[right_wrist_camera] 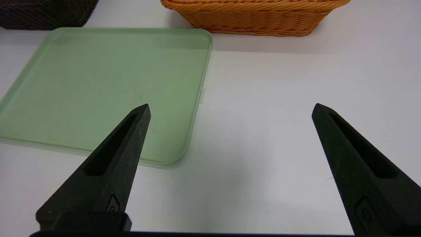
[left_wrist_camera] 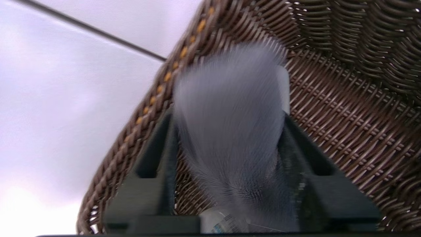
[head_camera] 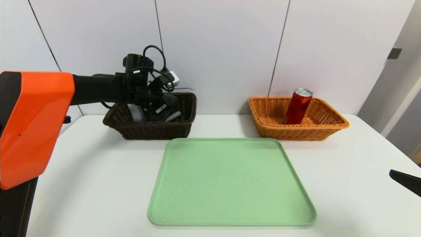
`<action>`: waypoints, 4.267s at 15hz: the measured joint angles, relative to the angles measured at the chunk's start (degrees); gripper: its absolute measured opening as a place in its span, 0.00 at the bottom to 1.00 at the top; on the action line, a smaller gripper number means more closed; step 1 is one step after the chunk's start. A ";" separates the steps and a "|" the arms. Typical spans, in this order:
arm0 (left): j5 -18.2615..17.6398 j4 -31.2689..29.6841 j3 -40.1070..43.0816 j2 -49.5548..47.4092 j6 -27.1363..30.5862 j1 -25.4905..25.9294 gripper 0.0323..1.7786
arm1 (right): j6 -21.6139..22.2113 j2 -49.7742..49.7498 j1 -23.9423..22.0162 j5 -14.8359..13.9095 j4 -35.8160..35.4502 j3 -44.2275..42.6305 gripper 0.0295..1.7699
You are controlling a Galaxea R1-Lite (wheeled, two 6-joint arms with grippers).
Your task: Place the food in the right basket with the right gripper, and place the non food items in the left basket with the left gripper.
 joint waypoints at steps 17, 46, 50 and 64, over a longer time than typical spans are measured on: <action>2.07 23.03 15.87 -34.60 -43.36 1.08 0.92 | -2.33 -5.16 0.11 -0.09 2.71 0.88 0.96; 10.22 23.49 81.75 -109.98 -41.27 12.08 0.95 | -11.65 -39.06 -4.16 -2.56 31.15 -2.82 0.96; 10.28 19.41 88.59 -115.47 -40.16 13.10 0.95 | -11.74 -43.76 -4.29 -3.10 24.37 4.55 0.96; 0.52 -8.79 109.76 -126.61 -36.00 13.60 0.95 | -12.35 -46.15 -4.29 -4.69 -8.52 33.35 0.96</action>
